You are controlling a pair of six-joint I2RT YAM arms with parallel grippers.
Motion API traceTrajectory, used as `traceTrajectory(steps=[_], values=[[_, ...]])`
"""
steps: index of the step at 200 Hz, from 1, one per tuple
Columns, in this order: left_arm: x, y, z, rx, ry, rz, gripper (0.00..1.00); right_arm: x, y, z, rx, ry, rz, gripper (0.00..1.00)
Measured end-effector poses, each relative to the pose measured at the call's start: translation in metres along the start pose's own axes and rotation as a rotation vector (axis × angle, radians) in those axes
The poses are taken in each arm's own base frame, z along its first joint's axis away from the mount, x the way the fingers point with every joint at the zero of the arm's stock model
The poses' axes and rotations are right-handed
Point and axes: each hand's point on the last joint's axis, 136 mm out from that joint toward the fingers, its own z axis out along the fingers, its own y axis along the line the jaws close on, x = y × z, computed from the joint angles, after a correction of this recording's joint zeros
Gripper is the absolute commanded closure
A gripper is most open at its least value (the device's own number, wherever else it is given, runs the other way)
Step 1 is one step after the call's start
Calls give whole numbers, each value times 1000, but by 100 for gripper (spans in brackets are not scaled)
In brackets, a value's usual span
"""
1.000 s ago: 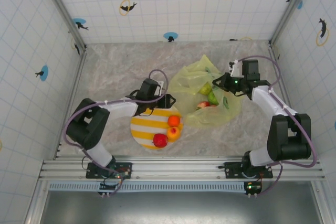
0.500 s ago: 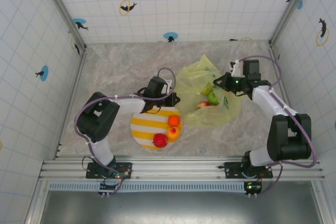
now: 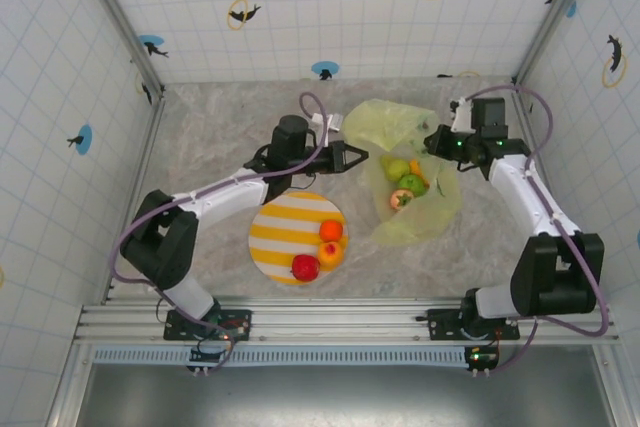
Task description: Place the fruits into the plastic bag
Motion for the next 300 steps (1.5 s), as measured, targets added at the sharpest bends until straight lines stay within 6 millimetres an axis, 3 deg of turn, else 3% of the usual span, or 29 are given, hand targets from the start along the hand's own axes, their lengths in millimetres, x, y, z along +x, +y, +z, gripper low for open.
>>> traceTrajectory(steps=[47, 101, 129, 151, 180, 206, 226, 264, 300], values=[[1, 3, -1, -15, 5, -33, 100, -7, -2, -6, 33, -13, -27, 95], [-3, 62, -18, -237, -56, -54, 100, -9, 14, -6, -54, -11, -9, 95], [1, 73, -21, -290, -53, -54, 100, -12, 21, -9, -95, -13, 6, 94], [3, 64, -22, -250, -42, -61, 100, -27, 30, -19, -110, -43, -10, 94], [-4, 30, -24, -125, -48, -66, 100, -48, 37, -34, -88, -93, -49, 94], [-10, 4, -26, -30, -53, -63, 100, -46, 25, -36, -17, -83, -67, 94], [-9, 1, -26, -9, -50, -74, 100, -40, 17, -35, 28, -65, -73, 94], [4, 36, -23, -120, -38, -99, 100, -38, 15, -30, 24, -54, -73, 94], [21, 84, -28, -306, -32, -92, 96, -19, 15, -1, -45, 6, -37, 94]])
